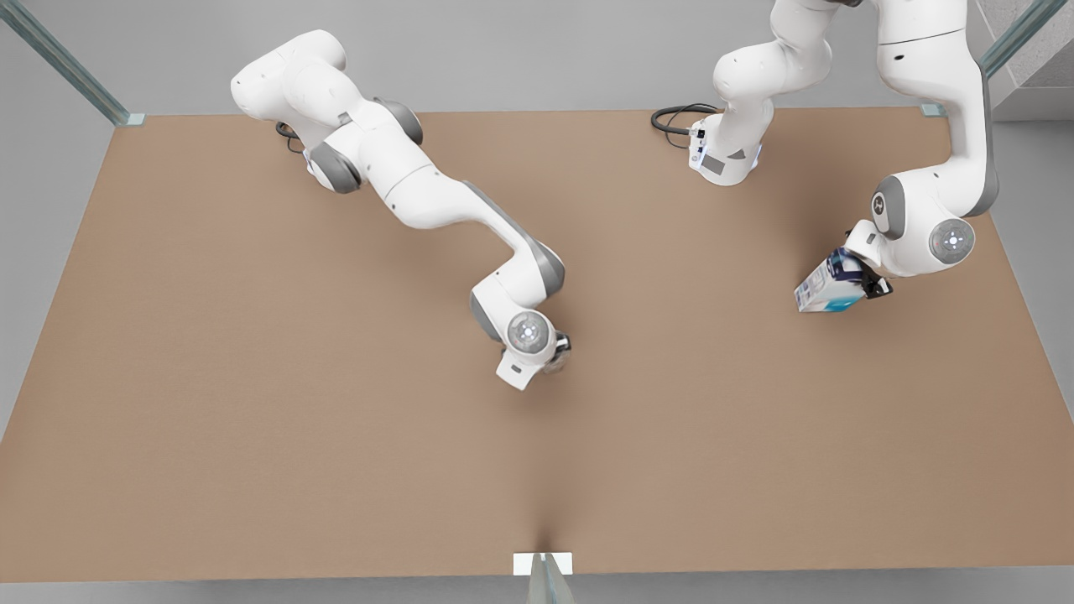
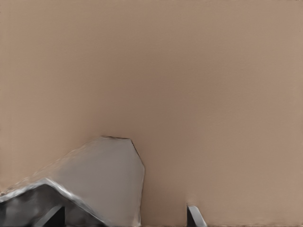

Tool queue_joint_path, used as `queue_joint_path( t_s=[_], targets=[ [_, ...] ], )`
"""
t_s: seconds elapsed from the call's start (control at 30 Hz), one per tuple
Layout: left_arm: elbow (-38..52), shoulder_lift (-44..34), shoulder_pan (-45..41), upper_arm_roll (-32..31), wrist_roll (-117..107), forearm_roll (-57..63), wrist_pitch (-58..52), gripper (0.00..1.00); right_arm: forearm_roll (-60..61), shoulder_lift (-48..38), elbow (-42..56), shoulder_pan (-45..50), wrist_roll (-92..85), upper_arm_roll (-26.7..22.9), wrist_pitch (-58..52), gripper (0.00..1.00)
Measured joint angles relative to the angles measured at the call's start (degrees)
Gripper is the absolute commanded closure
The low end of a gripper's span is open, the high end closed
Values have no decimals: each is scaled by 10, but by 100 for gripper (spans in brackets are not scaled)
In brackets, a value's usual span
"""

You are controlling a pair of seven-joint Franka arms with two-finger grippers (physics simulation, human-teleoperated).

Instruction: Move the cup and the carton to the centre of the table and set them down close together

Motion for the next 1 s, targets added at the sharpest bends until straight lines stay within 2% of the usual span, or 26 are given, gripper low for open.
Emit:
queue_joint_path(
  t_s=[0.03,0.13,0.2,0.27,0.3,0.37,0.4,0.43,0.47,0.5,0.57,0.63,0.77,0.83,0.9,1.0],
  targets=[
    [0,0,0,0,-1,0,0,36,0,-1,4,0,0,0,-9,0],
    [1,-4,-1,1,-2,2,2,36,1,-2,36,-2,0,0,-54,0],
    [1,-10,-5,2,-14,13,8,36,17,-38,46,-5,-1,-1,-111,0],
    [2,-10,-7,2,-14,17,-2,36,36,-175,41,-26,0,-10,-211,0],
    [2,-10,-4,0,-15,13,-5,36,23,-293,9,-59,-1,-22,-257,0],
    [2,-11,-1,0,-16,7,-8,36,-102,-541,-161,-156,-11,-23,-266,0],
    [2,-15,-1,0,-16,6,-19,36,-111,-563,-181,-238,-48,-22,-288,0],
    [2,-22,-2,0,-17,5,-31,36,-121,-564,-265,-322,-75,-20,-270,0],
    [1,-32,-2,0,-26,4,-42,36,-127,-598,-399,-374,-78,-10,-148,0],
    [1,-39,-2,0,-31,3,-52,36,-120,-609,-456,-427,-79,28,-84,0],
    [1,-57,-2,2,-36,2,-63,36,-132,-611,-441,-429,-82,31,-98,0],
    [3,-67,1,1,-89,2,-63,35,-132,-613,-431,-414,-158,32,-97,0],
    [25,-71,-98,-9,-340,-1,-65,34,-135,-602,-403,-424,-159,32,-95,0],
    [61,-69,-106,-80,-580,-15,-114,34,-134,-595,-402,-417,-158,33,-91,0],
    [86,-50,-124,-182,-900,-40,-119,34,-135,-594,-404,-421,-162,32,-96,0],
    [144,8,-198,-266,-1239,-93,-122,34,-139,-588,-405,-413,-168,33,-93,0]
  ],
)
